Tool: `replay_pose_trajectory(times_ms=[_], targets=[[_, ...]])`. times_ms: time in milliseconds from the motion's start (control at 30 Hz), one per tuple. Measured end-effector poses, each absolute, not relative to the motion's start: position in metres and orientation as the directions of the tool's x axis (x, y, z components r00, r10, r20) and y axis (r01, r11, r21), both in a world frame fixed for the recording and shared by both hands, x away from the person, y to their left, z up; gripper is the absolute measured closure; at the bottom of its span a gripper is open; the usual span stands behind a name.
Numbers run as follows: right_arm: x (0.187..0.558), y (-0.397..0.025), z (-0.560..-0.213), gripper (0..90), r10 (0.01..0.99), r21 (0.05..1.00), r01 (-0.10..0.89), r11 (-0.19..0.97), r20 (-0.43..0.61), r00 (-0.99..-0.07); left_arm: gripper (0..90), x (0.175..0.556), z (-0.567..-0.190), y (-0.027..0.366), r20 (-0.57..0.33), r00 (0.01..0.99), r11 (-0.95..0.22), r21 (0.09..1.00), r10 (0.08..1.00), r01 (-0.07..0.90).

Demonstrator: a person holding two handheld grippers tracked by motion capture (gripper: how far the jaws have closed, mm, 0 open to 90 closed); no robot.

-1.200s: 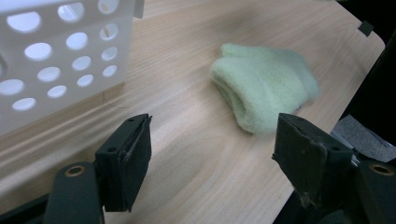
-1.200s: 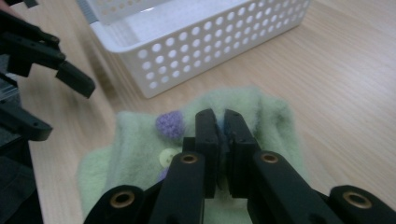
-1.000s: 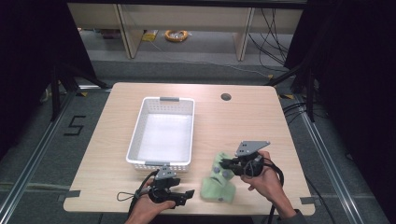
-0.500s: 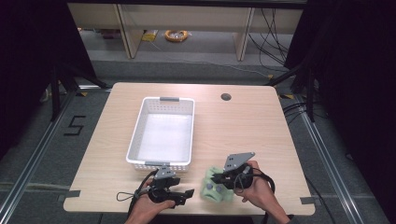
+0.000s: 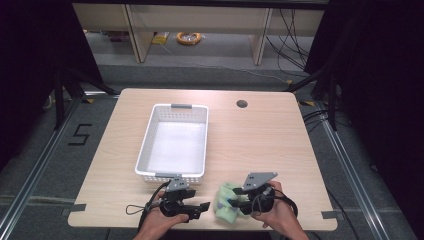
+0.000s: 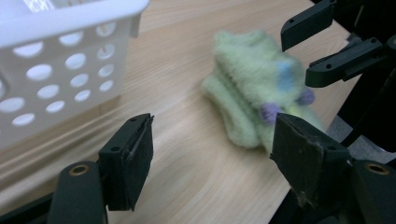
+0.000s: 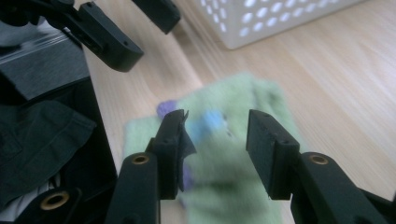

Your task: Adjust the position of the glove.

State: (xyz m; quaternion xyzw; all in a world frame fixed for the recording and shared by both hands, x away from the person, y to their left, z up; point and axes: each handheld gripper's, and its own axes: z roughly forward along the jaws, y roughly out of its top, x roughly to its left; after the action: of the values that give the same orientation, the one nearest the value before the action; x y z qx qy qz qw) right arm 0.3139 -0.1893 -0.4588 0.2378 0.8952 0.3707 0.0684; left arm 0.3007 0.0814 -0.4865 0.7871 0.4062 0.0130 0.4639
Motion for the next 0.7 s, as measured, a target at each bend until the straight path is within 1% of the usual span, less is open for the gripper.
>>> replay_pose_trajectory(times_ms=[67,133,167,200,233,333,367,433,567,633,667,700], targets=[[0.306,-0.198,-0.457,56.2,0.547,0.688,0.435,0.580,0.066,-0.835,30.1,0.301,-0.483,0.078,-0.357,0.679,-0.241,0.747,0.641,0.619],[0.301,-0.206,-0.459,56.0,0.580,0.676,0.471,0.566,0.080,-0.811,30.8,0.302,-0.478,0.073,-0.362,0.687,-0.241,0.750,0.630,0.616],[0.301,-0.206,-0.459,56.0,0.580,0.676,0.471,0.566,0.080,-0.811,31.4,0.302,-0.478,0.073,-0.362,0.687,-0.241,0.750,0.630,0.616],[0.296,-0.213,-0.463,56.1,0.599,0.668,0.508,0.543,0.116,-0.792,32.1,0.302,-0.476,0.069,-0.352,0.696,-0.246,0.758,0.625,0.604],[0.294,-0.213,-0.464,56.2,0.610,0.674,0.517,0.528,0.123,-0.782,32.5,0.305,-0.474,0.063,-0.353,0.709,-0.257,0.759,0.610,0.598],[0.291,-0.213,-0.468,56.3,0.613,0.668,0.528,0.524,0.135,-0.779,33.9,0.308,-0.474,0.055,-0.358,0.708,-0.252,0.759,0.609,0.601],[0.291,-0.213,-0.468,56.3,0.613,0.668,0.528,0.524,0.135,-0.779,33.9,0.312,-0.473,0.051,-0.362,0.713,-0.276,0.743,0.600,0.609],[0.290,-0.208,-0.470,56.6,0.611,0.665,0.530,0.527,0.137,-0.780,35.2,0.319,-0.476,0.044,-0.368,0.712,-0.283,0.734,0.598,0.617],[0.289,-0.204,-0.471,56.9,0.604,0.651,0.515,0.558,0.107,-0.790,36.4,0.330,-0.477,0.036,-0.387,0.701,-0.280,0.719,0.599,0.636],[0.288,-0.203,-0.472,56.9,0.601,0.655,0.515,0.553,0.114,-0.791,36.9,0.331,-0.476,0.034,-0.380,0.700,-0.285,0.718,0.604,0.635],[0.284,-0.199,-0.472,56.6,0.612,0.644,0.536,0.545,0.132,-0.780,37.2,0.334,-0.475,0.030,-0.380,0.706,-0.287,0.721,0.597,0.630],[0.284,-0.199,-0.472,56.6,0.612,0.644,0.536,0.545,0.132,-0.780,37.4,0.334,-0.475,0.030,-0.380,0.706,-0.287,0.721,0.597,0.630]])
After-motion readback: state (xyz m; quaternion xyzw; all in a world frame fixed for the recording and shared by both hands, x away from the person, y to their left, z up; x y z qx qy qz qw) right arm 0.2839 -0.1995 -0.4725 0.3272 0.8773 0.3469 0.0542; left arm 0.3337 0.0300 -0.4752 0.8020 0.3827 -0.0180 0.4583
